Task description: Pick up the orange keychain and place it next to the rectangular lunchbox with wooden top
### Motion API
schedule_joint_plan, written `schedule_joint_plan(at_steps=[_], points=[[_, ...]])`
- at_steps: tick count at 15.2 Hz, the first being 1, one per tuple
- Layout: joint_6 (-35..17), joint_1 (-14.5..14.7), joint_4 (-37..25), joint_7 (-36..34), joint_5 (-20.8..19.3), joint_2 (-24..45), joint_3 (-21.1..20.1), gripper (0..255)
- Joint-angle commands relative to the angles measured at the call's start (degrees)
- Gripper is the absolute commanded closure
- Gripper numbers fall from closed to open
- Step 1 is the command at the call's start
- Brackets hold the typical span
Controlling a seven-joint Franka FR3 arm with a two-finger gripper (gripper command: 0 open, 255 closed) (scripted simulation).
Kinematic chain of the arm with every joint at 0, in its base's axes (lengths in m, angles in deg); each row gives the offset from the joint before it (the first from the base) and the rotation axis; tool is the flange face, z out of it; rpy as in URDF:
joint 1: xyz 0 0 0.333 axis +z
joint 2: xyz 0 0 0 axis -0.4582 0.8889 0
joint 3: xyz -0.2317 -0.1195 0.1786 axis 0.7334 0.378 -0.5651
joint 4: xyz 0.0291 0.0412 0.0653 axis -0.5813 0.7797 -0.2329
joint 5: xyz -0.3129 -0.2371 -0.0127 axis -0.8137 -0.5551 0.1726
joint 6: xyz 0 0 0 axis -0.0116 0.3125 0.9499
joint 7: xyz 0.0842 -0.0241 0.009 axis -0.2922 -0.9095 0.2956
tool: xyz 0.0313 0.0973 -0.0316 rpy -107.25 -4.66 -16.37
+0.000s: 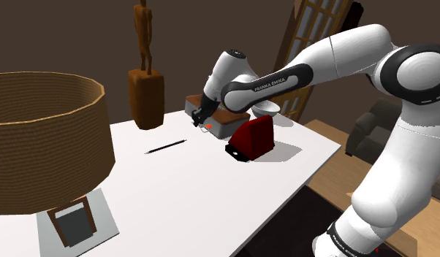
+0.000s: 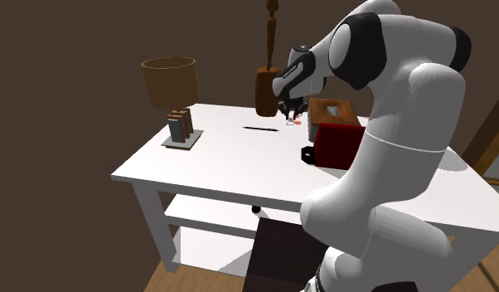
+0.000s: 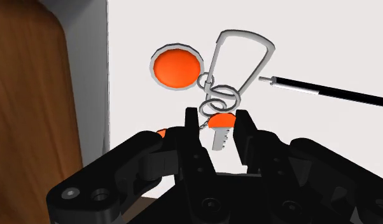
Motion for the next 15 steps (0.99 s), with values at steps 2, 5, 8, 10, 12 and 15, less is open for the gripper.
schedule_joint_plan(at_steps=[2,5,8,10,12,15], points=[[-1.91,0.38,0.88,-1.13,-1.58,1.26,0.58,255],[-3.75,0.92,1.63,-2.47,-3.33,2.62,1.30,255],[-5.55,1.56,2.24,-3.89,-5.19,4.06,2.15,255],[-6.71,2.05,2.58,-4.88,-6.48,5.05,2.80,255],[-7.86,2.59,2.86,-5.89,-7.79,6.06,3.52,255],[-8.00,2.66,2.89,-6.01,-7.94,6.18,3.62,255]])
